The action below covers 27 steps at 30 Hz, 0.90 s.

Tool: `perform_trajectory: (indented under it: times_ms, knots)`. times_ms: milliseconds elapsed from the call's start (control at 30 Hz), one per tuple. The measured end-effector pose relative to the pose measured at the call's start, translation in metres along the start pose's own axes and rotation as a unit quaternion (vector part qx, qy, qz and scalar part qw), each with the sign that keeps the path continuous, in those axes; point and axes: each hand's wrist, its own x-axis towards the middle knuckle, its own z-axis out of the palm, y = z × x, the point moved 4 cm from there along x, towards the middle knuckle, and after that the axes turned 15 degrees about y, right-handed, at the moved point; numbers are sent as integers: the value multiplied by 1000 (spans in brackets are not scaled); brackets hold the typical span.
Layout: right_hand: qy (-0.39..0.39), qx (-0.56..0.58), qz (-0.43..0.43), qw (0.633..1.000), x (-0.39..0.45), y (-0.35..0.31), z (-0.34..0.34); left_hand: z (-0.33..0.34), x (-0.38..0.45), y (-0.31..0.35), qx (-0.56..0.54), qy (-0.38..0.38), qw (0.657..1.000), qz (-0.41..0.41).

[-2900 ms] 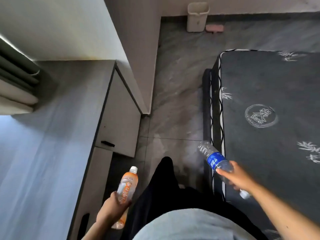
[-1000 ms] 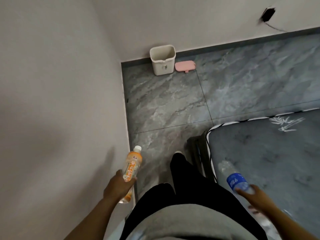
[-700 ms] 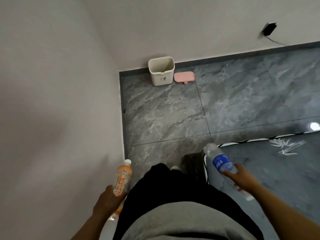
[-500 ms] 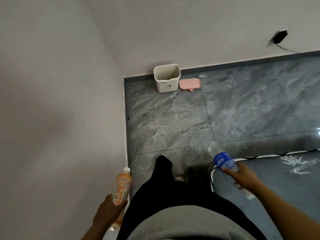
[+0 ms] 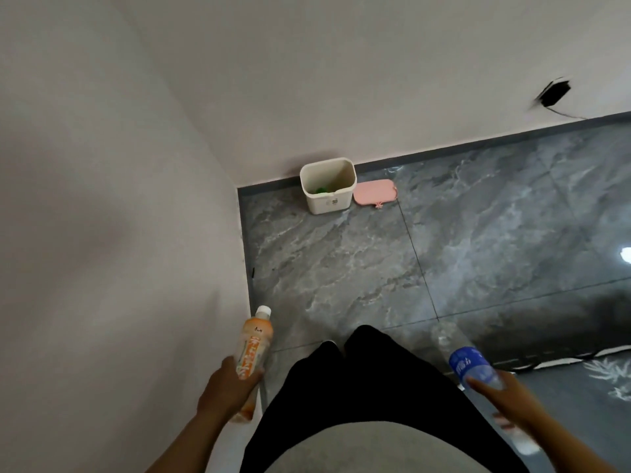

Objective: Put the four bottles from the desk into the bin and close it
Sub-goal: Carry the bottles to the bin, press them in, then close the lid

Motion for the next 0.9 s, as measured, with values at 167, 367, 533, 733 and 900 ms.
perform_trajectory:
  times_ms: [167, 367, 533, 733, 900]
  knots:
    - [-29, -12, 0, 1000, 30, -36, -13, -10, 44, 61, 2, -7, 1000, 25]
    - [-36, -24, -11, 999, 106, -103, -32, -8, 81, 110, 0, -26, 999, -19]
    - [-48, -7, -50, 998, 165, -174, -46, -11, 103, 134, -3, -40, 997, -63]
    - [-83, -19, -86, 993, 188, -261, -52, -24, 145, 166, 3, -70, 994, -83]
    - [-106, -25, -98, 989, 194, -333, -50, -35, 213, 223, 0, -66, 997, -44]
